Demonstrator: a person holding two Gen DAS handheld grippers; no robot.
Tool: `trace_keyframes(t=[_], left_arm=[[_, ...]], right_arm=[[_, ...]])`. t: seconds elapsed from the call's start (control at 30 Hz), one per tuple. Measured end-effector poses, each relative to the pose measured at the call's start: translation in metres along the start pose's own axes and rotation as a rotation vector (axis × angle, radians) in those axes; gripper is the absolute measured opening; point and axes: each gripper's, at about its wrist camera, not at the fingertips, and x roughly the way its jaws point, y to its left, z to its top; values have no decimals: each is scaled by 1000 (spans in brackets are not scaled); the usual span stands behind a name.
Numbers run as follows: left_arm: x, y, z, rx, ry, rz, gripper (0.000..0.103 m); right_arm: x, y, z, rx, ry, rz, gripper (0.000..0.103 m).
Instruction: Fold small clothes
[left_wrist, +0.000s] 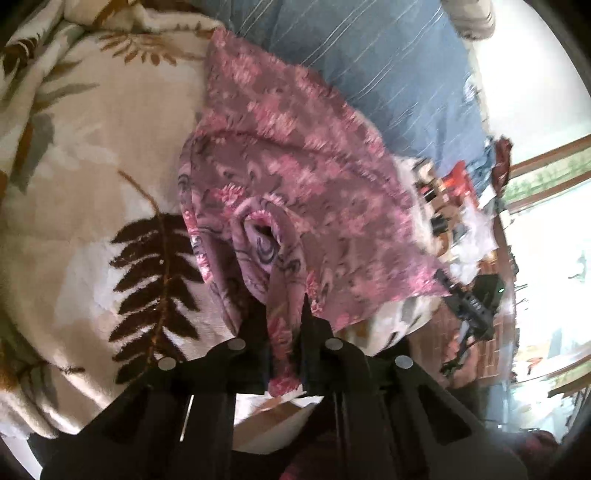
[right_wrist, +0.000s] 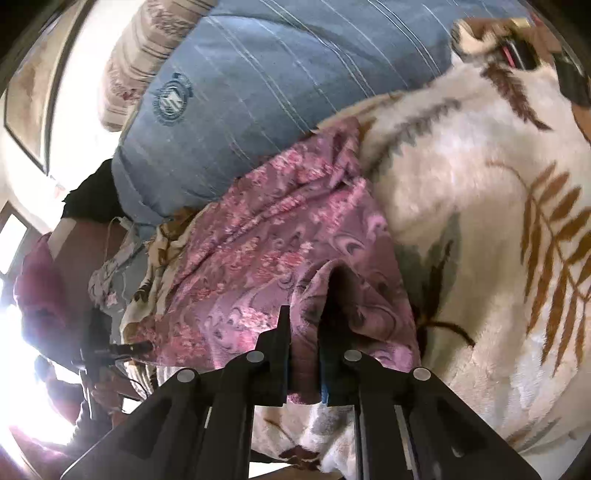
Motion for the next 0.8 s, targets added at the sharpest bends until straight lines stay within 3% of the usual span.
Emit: trace_keyframes(t=[0.13, 0.27, 0.6, 0.8], left_arm=[[-14, -11, 9, -11, -62, -61, 8], [-15, -15, 28, -25, -108, -89, 8], [-10, 8, 99, -162, -229, -137, 8], [-11, 28, 130, -238, -274, -165, 4]], right_arm=[[-8, 5, 11, 14, -50, 86, 11], [-3, 10, 27, 17, -90, 119, 11], [36, 2, 93, 137, -204, 209, 11], [65, 4, 119, 150, -189, 184, 11]])
